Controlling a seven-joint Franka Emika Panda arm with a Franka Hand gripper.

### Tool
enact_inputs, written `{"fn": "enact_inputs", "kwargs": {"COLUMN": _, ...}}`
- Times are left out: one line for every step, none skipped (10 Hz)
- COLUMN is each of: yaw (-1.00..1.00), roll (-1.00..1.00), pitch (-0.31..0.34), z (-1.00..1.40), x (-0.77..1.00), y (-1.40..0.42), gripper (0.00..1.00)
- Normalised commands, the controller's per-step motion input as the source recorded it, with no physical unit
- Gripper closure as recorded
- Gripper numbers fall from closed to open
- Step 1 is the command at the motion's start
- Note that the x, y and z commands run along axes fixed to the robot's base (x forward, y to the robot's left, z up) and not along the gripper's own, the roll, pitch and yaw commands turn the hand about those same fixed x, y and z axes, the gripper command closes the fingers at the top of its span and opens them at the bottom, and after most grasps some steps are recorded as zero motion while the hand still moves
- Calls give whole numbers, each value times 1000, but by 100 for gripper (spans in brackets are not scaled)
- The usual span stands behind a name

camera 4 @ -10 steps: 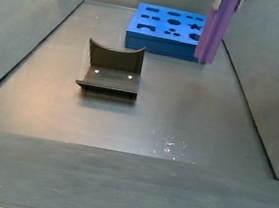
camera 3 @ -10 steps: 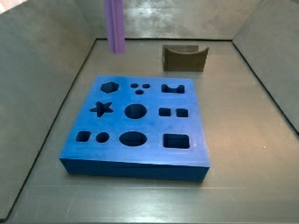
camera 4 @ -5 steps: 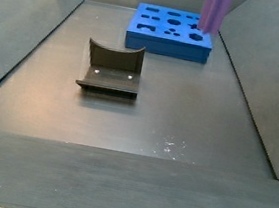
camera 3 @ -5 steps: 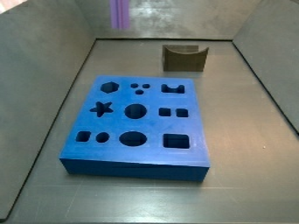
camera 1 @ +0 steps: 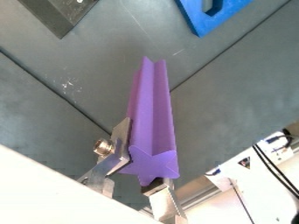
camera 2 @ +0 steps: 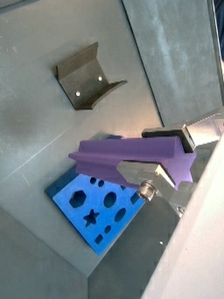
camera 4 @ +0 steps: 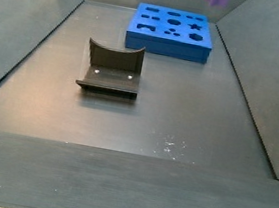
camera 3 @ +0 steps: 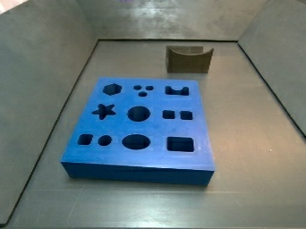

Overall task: Pick up the star object. Move up. Move to above the board. Insert the star object.
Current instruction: Move to above the board, then insert the star object.

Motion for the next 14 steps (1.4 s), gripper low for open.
{"fn": "enact_inputs", "kwargs": {"yaw": -599, "roll": 600, "pitch": 129, "z": 11, "x": 297, "y": -1000, "gripper": 100}}
{"fn": "enact_inputs", "kwargs": {"yaw": -553, "roll": 597, "pitch": 118, "z": 5, "x": 301, "y": -1000, "gripper": 100}}
{"fn": "enact_inputs", "kwargs": {"yaw": -308, "roll": 431, "pitch": 93, "z": 0, "x": 322, "y": -1000, "gripper": 100}}
{"fn": "enact_inputs", "kwargs": {"yaw": -213, "roll": 292, "pitch": 79, "z": 2, "x": 328, "y": -1000, "gripper": 100}}
{"fn": "enact_inputs", "kwargs": {"yaw": -60, "roll": 126, "pitch": 69, "z": 7, "x": 336, "y": -1000, "gripper": 100}}
{"fn": "enact_inputs", "kwargs": {"yaw": -46, "roll": 99, "pitch": 70, "z": 8, "x": 339, "y": -1000, "gripper": 100}}
{"fn": "enact_inputs", "kwargs": {"yaw": -17, "roll": 57, "pitch": 78, "z": 8, "x": 363, "y": -1000, "gripper": 100}}
{"fn": "enact_inputs", "kwargs": {"yaw": -8, "roll": 37, "pitch": 83, "z": 12, "x": 375, "y": -1000, "gripper": 100}}
{"fn": "enact_inputs", "kwargs": {"yaw": -1, "roll": 26, "pitch": 92, "z": 13, "x": 391, "y": -1000, "gripper": 100}}
{"fn": "enact_inputs", "kwargs": {"yaw": 5, "roll": 22, "pitch": 98, "z": 27, "x": 399, "y": -937, "gripper": 100}}
{"fn": "enact_inputs", "kwargs": {"yaw": 8, "roll": 29, "pitch": 108, "z": 25, "x": 309, "y": -660, "gripper": 100}}
{"fn": "enact_inputs", "kwargs": {"yaw": 7, "roll": 49, "pitch": 112, "z": 24, "x": 193, "y": -332, "gripper": 100}}
{"fn": "enact_inputs", "kwargs": {"yaw": 0, "roll": 1, "pitch": 0, "z": -17, "x": -17, "y": 0, "gripper": 100}}
{"fn": "enact_inputs", "kwargs": {"yaw": 0, "roll": 51, "pitch": 0, "z": -237, "x": -194, "y": 0, "gripper": 100}}
